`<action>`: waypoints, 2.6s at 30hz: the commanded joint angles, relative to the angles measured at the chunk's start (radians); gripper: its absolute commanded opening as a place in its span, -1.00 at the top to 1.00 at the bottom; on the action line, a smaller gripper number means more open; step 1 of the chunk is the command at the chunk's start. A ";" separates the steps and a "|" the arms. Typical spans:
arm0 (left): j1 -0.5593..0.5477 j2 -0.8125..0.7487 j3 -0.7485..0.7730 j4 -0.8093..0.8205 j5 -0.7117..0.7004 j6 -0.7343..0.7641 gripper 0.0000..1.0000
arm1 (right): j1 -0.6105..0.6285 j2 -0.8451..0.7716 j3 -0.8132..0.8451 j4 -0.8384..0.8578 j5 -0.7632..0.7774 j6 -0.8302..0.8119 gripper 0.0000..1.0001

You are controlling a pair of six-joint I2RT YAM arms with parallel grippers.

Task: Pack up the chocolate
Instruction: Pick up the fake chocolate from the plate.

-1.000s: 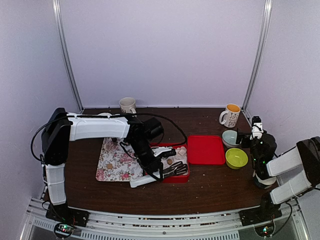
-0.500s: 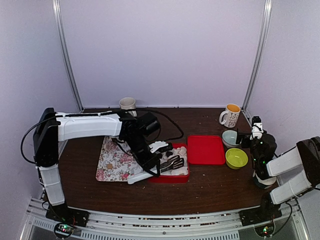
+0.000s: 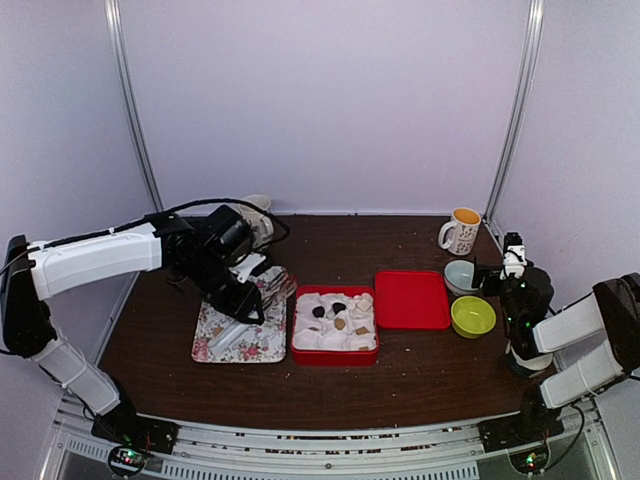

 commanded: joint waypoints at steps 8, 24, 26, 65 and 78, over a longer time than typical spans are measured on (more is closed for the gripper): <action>0.163 -0.122 -0.142 -0.022 -0.156 -0.205 0.29 | -0.007 -0.008 0.021 -0.002 -0.009 0.005 -1.00; 0.293 -0.140 -0.230 -0.027 -0.228 -0.260 0.21 | -0.008 -0.007 0.020 -0.002 -0.009 0.005 -1.00; 0.305 -0.131 -0.243 -0.006 -0.229 -0.256 0.21 | -0.008 -0.007 0.021 -0.002 -0.009 0.005 -1.00; 0.347 -0.079 -0.273 0.133 -0.139 -0.216 0.24 | -0.008 -0.008 0.021 -0.002 -0.009 0.005 -1.00; 0.400 -0.086 -0.325 0.208 -0.047 -0.210 0.25 | -0.008 -0.007 0.021 -0.002 -0.009 0.005 -1.00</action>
